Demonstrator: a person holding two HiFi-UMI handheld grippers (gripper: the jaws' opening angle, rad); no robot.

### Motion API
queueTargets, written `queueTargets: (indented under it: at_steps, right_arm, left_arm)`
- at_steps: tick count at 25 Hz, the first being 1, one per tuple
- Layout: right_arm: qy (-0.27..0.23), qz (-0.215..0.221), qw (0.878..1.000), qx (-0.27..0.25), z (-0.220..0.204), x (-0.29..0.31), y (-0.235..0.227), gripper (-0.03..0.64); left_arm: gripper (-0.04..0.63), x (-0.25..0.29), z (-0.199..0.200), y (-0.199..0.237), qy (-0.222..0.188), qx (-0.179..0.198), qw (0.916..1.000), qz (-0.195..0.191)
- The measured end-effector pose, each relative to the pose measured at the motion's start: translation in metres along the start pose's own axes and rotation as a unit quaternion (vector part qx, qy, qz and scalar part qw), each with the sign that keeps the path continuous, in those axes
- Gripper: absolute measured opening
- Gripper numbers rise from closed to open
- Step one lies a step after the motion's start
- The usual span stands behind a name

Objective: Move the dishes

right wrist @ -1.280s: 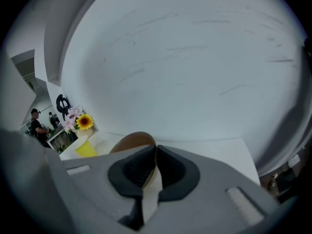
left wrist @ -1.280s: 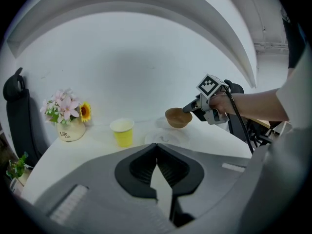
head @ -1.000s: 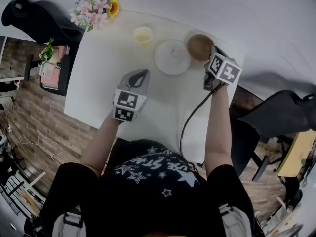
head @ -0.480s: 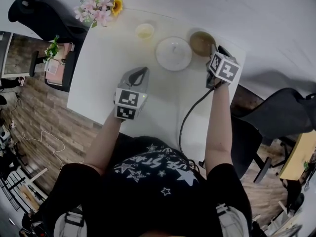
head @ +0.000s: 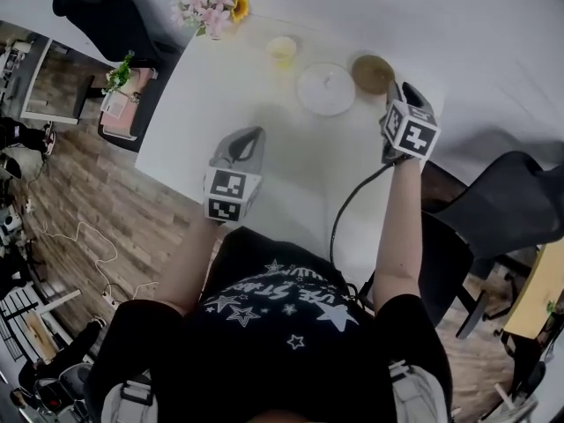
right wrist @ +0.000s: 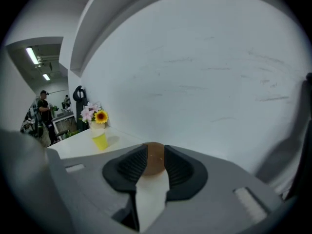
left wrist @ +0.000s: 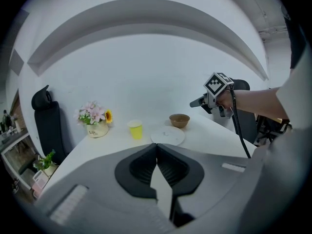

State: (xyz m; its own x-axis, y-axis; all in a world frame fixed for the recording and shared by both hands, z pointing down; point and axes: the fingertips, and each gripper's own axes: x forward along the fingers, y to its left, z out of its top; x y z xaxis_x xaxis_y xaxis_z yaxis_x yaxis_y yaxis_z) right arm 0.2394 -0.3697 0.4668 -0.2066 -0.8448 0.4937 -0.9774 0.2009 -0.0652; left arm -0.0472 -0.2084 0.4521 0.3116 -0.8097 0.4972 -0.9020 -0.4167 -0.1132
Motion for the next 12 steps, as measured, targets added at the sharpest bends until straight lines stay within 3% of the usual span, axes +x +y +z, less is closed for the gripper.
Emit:
queueTargets:
  at_steps: [4, 8, 12]
  right_arm:
    - [-0.01, 0.027, 0.999, -0.025, 0.001, -0.017, 0.037, 0.081]
    - [-0.017, 0.04, 0.998, -0.043, -0.006, -0.033, 0.065, 0.005]
    - [-0.02, 0.054, 0.998, -0.039, -0.009, -0.044, 0.087, 0.003]
  left_arm:
    - [0.011, -0.022, -0.014, 0.007, -0.002, -0.031, 0.9994, 0.016]
    - [0.011, -0.037, -0.017, 0.012, -0.013, -0.059, 0.9977, 0.029]
    - [0.011, -0.052, -0.024, 0.014, -0.023, -0.066, 0.997, 0.034]
